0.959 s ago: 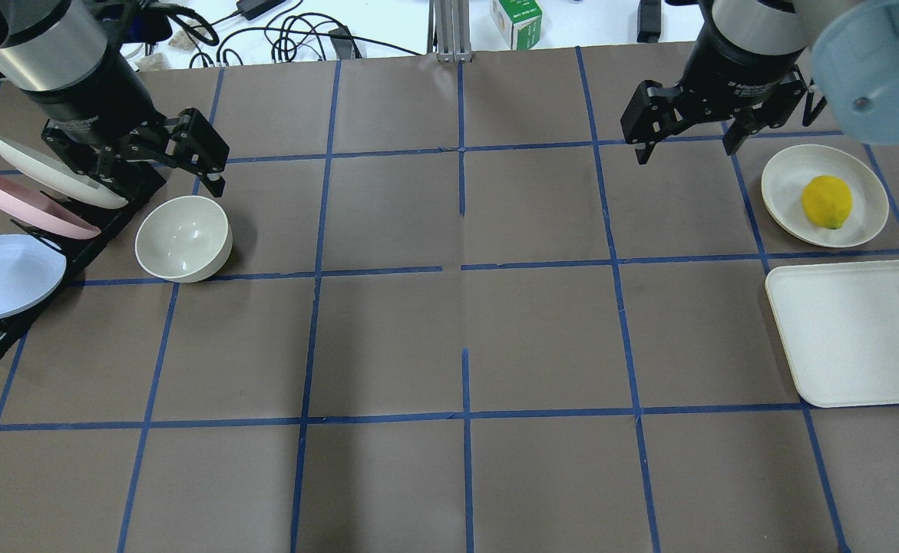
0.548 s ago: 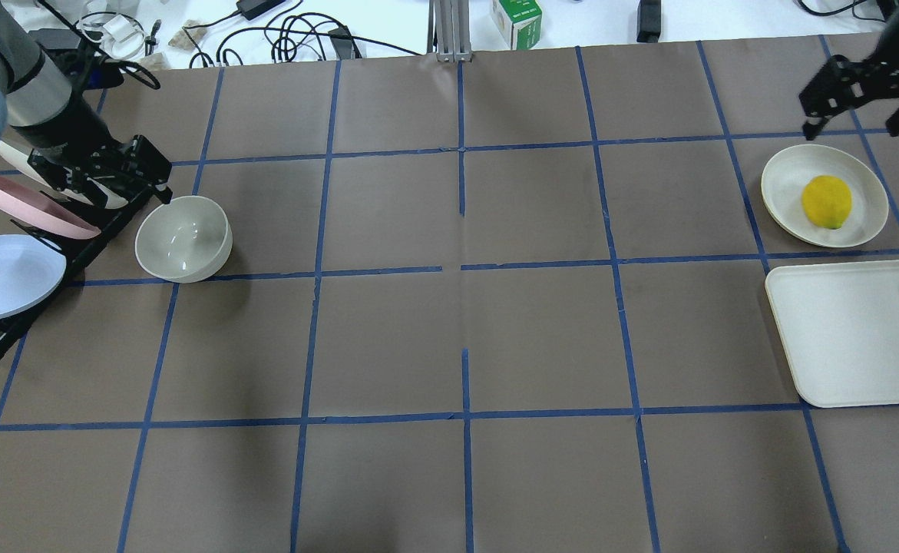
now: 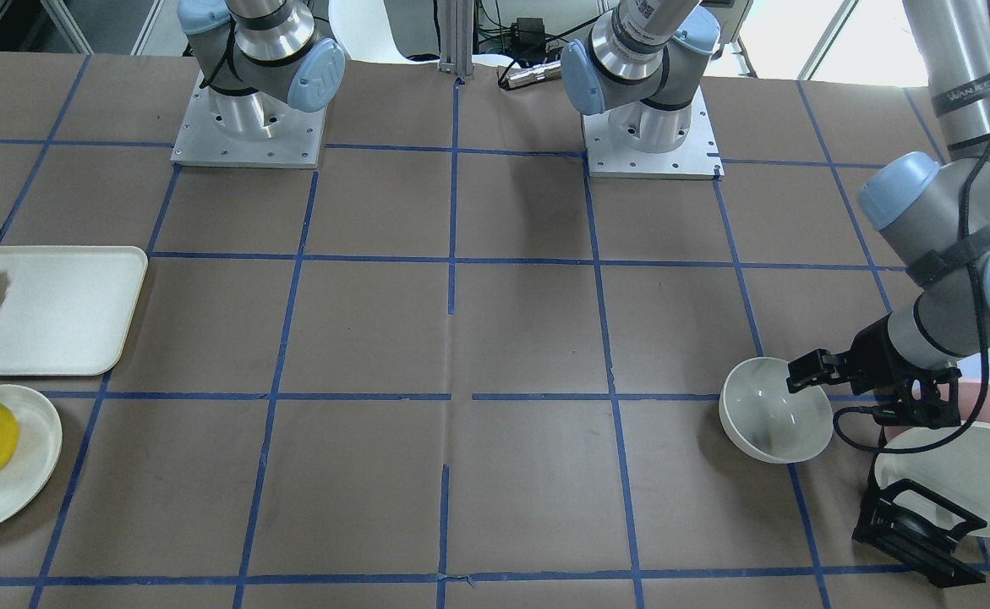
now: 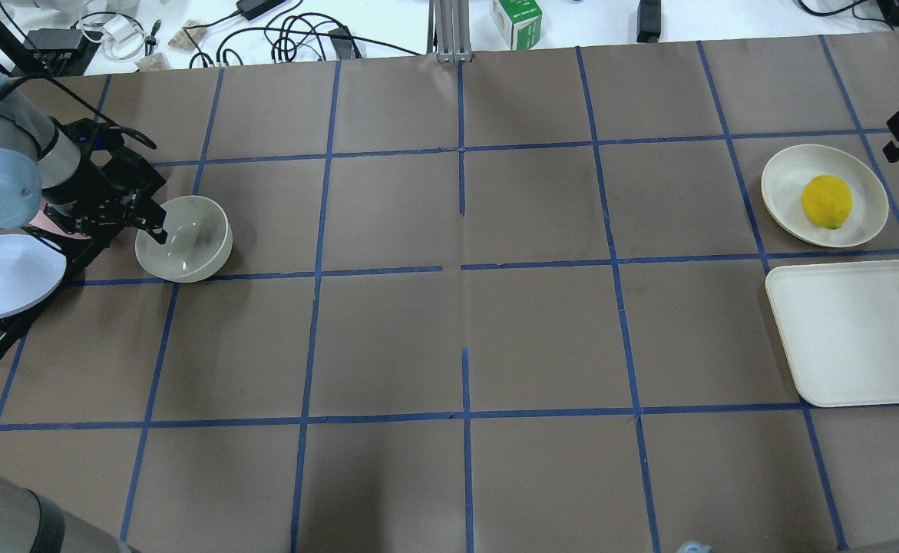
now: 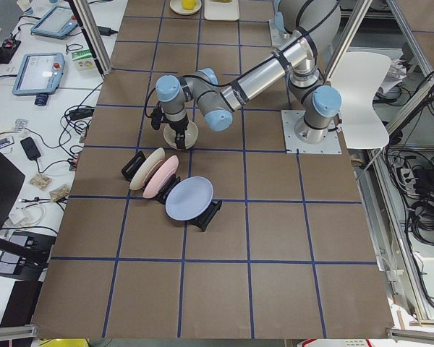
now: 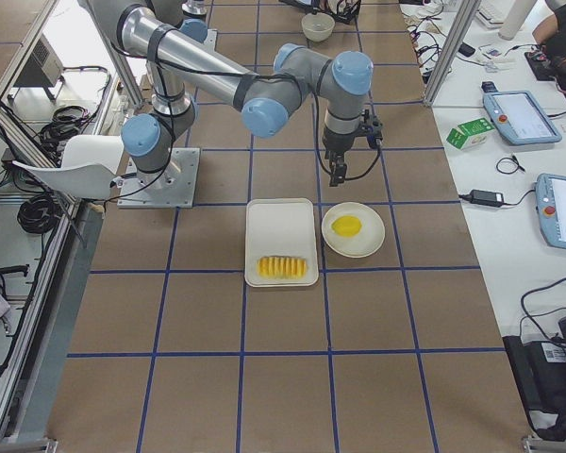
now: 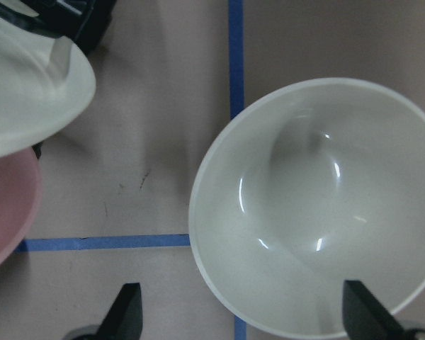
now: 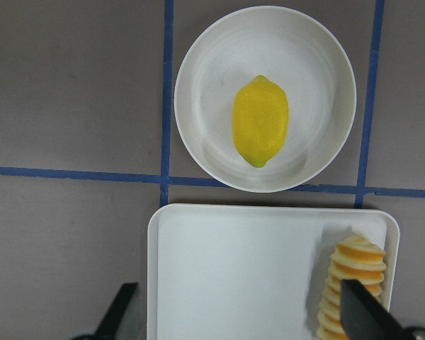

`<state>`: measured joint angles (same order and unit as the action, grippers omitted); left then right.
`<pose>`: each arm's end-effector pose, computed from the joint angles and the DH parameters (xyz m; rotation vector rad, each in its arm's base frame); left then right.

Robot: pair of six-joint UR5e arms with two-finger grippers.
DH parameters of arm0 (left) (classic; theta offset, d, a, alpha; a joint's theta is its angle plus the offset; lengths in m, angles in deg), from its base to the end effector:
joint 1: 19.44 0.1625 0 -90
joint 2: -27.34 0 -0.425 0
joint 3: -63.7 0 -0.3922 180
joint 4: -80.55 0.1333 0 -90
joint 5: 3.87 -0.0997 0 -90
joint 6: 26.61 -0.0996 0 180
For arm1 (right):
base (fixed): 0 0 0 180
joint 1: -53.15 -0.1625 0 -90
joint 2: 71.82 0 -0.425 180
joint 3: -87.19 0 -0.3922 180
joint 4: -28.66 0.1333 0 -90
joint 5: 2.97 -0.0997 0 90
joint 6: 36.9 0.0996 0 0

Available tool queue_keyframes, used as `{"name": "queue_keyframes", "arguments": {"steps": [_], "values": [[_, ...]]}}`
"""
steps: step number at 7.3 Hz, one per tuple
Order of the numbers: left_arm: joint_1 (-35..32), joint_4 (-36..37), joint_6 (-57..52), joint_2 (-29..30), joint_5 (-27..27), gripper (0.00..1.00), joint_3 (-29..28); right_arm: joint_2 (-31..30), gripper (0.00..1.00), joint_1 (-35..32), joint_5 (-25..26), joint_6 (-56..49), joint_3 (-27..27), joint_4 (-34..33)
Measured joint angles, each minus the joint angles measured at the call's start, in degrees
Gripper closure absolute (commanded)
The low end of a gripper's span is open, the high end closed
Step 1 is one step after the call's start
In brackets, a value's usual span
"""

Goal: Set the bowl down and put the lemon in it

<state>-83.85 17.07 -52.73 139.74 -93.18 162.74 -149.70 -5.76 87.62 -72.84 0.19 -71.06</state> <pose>0.1324 -0.5878 0.2431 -0.0135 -3.0913 -0.1114 -0.1848 -0.5626 0.4173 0.1322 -3.1244 0.0048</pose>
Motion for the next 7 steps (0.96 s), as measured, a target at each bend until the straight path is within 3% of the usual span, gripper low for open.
{"name": "queue_keyframes", "arguments": {"steps": [1, 2, 3, 4, 5, 7], "values": [[0.2, 2.1, -0.4, 0.9, 0.1, 0.02, 0.9, 2.3, 0.00, 0.1, -0.1, -1.0, 0.1, -2.1], [0.3, 4.0, -0.9, 2.1, 0.2, 0.20, 1.2, 5.1, 0.00, 0.1, -0.4, -1.4, 0.1, -4.5], [0.3, 5.1, -1.3, 3.1, 0.4, 0.55, 1.3, 8.5, 0.00, 0.1, -0.7, -1.7, 0.1, -7.6], [0.3, 5.6, -1.9, 3.7, 0.5, 0.84, 1.3, 11.9, 0.00, 0.1, -0.9, -1.8, 0.0, -10.6], [0.3, 5.8, -2.6, 4.0, 0.6, 1.00, 1.3, 14.8, 0.00, 0.1, -0.9, -1.9, 0.0, -12.9], [0.3, 5.7, -3.0, 4.1, 0.7, 1.00, 0.8, 18.8, 0.00, 0.1, -1.0, -1.9, 0.0, -15.6]]}}
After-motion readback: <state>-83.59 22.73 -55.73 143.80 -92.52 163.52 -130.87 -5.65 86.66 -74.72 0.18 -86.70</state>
